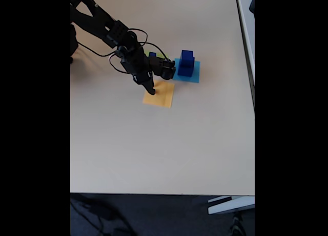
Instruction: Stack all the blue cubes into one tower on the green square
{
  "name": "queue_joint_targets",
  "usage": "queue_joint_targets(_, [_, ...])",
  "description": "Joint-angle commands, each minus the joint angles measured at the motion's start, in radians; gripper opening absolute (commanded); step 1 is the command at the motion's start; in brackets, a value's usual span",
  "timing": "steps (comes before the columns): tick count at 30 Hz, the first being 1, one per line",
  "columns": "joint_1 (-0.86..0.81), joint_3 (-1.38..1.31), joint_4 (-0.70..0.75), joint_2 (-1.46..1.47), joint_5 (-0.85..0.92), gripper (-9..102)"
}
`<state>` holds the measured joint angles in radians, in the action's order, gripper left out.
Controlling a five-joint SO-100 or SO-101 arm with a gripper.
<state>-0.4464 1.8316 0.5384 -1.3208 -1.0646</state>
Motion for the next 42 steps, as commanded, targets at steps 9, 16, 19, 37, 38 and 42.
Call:
queue_joint_targets(9, [0.000,-0.054,-0.002,-0.008,-0.015,14])
queue_joint_targets(16, [-0.002,-0.054,-0.002,-0.005,-0.023,11])
queue_joint_targets(19, [-0.002,-0.052,-0.002,-0.003,-0.025,11])
queue_joint_targets(37, [0.008,-0.052,0.011,-0.021,-0.026,6])
queue_joint_targets(38, [0.009,-0.054,0.017,-0.031,-0.025,6])
queue_joint_targets(42, [0.012,-0.064,0.066,-0.077,-0.025,6])
